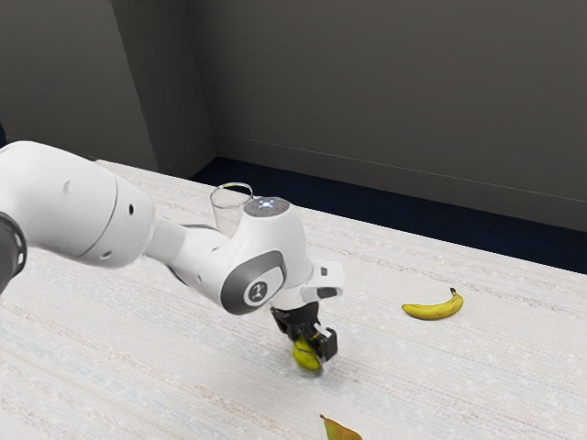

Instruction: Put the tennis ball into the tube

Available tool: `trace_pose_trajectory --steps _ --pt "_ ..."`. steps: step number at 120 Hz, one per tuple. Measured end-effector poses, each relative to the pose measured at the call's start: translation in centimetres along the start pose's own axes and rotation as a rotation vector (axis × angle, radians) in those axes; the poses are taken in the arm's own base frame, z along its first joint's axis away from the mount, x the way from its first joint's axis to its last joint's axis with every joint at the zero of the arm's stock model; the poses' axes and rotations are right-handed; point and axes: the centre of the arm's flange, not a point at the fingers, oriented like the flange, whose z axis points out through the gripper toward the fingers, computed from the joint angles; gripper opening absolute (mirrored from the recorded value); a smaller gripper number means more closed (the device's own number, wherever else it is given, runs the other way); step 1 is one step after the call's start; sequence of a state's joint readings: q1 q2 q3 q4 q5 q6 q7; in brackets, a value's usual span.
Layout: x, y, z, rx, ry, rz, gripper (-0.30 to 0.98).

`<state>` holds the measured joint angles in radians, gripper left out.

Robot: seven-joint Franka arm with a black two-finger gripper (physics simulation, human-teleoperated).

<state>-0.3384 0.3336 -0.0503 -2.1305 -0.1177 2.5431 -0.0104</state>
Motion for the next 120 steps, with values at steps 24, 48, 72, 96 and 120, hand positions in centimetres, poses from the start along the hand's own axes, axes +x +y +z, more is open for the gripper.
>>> trace_pose_trajectory --steps 24,48,72,96,120 --pt "0.8 -1.0 -4.0 0.063 0.046 0.022 0.22" --pt "2.0 -2.0 -13.6 0.200 0.125 0.053 0.14" --pt "3.9 -2.0 -19.1 0.330 0.159 0.074 0.11" --pt "5.7 -1.4 -23.8 0.423 0.229 0.115 0.16" --pt "6.4 -5.9 -26.3 0.470 0.241 0.079 0.19"
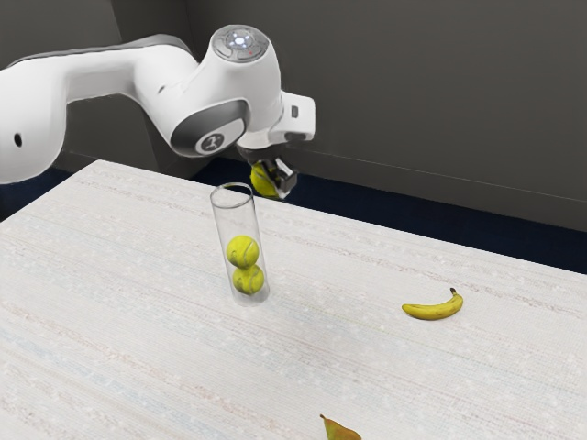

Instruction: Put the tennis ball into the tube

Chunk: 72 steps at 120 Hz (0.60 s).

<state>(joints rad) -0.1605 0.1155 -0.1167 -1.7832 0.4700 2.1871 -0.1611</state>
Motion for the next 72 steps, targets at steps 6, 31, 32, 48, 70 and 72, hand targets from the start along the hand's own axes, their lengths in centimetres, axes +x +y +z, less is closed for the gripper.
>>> trace_pose_trajectory --steps 6,31,32,48,70,72 --pt "0.0 -1.7 0.1 0.010 -0.001 -0.015 0.17" --pt "-1.2 -6.8 2.2 0.028 -0.045 -0.061 0.18" --pt "-1.2 -7.0 2.3 0.028 -0.047 -0.064 0.17" --pt "-1.9 -9.1 3.1 0.028 -0.068 -0.084 0.17" --pt "-2.7 -10.1 3.6 0.003 -0.107 -0.101 0.20" --pt "-2.7 -10.0 3.6 0.001 -0.113 -0.101 0.19"
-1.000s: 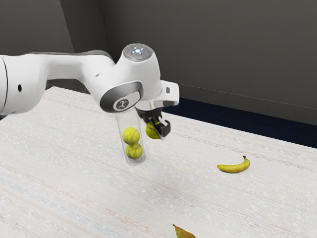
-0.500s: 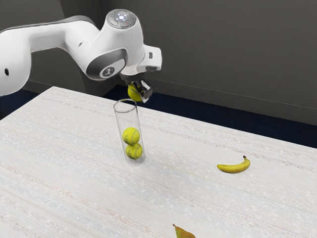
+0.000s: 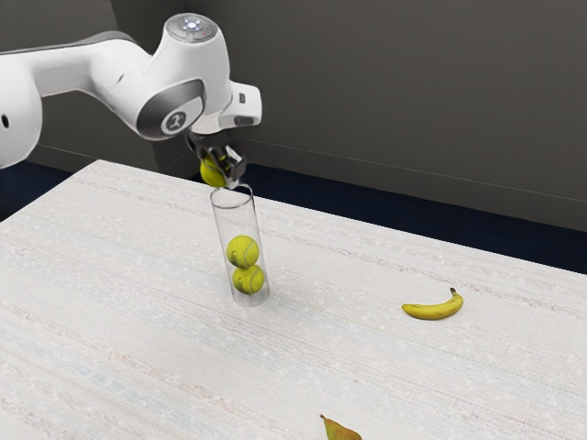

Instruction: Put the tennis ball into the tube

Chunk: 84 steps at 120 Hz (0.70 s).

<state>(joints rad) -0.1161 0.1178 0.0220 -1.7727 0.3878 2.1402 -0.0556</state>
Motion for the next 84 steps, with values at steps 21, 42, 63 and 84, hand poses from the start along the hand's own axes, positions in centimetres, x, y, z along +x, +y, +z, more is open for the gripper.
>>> trace_pose_trajectory --steps 21,42,63,84 --pt "-0.3 1.3 -0.6 -0.013 -0.041 0.012 0.20" --pt "-0.2 2.9 -1.1 -0.023 -0.055 0.057 0.43" --pt "0.7 4.3 -3.6 -0.006 -0.033 0.115 0.57" --pt "-0.9 1.3 -8.4 -0.137 -0.074 0.003 0.64"
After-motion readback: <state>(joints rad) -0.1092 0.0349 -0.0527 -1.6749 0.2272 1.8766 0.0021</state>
